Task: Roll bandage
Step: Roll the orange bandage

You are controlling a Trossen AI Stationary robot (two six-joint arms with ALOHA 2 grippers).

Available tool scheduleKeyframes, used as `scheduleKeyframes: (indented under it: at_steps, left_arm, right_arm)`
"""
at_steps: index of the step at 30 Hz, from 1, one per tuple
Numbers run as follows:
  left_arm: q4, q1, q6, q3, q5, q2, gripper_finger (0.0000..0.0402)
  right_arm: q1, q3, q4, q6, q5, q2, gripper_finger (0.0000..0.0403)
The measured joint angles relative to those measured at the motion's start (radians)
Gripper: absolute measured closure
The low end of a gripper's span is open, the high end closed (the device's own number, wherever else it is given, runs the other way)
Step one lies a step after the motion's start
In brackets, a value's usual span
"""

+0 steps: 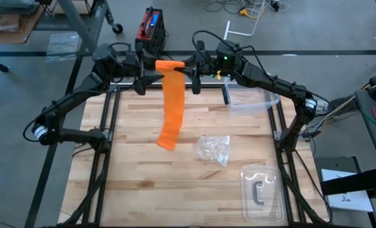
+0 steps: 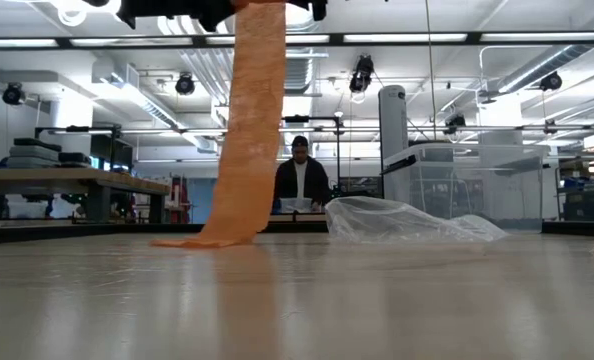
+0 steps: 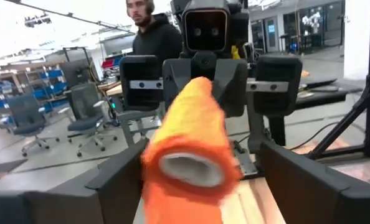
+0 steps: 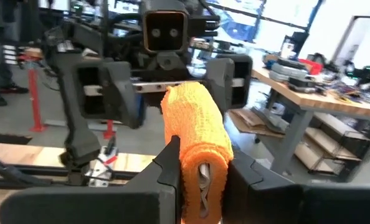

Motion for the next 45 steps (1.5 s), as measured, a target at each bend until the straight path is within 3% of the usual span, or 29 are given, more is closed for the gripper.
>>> scheduleKeyframes:
  at_steps: [17,21,24,28,37,41,45]
  left_arm:
    - [0.057,-0.002,-0.039,0.0,-0.003,0.007,0.0269]
    - [0.057,-0.004,-0.003,0.0,-0.064,0.007,0.0308]
    - [0.057,-0.004,0.112,0.0,-0.076,0.007,0.034]
    - [0.075,-0.004,0.306,0.0,-0.084,0.003,0.0366]
    - [0.122,-0.004,0.874,0.0,-0.098,0.002,0.0343]
    - [0.122,-0.003,1.088,0.0,-0.104,0.001,0.0349]
    - [0.12,-0.001,1.216,0.0,-0.084,0.001,0.0352]
  right_arm:
    - [0.0,0.0,-0.002,0.003,0.005,0.0,0.0333]
    - [-0.002,0.0,0.0,0.011,0.014,0.0,0.0336]
    - [-0.002,0.0,0.003,0.024,0.018,0.0,0.0328]
    - [-0.002,0.0,0.019,0.106,0.019,0.0,0.0282]
    - [0.0,0.058,0.013,0.308,0.009,-0.002,0.0147]
    - [-0.008,0.103,-0.016,0.493,0.023,-0.001,0.0116]
    - [-0.024,0.143,-0.11,0.537,0.022,0.002,0.0105]
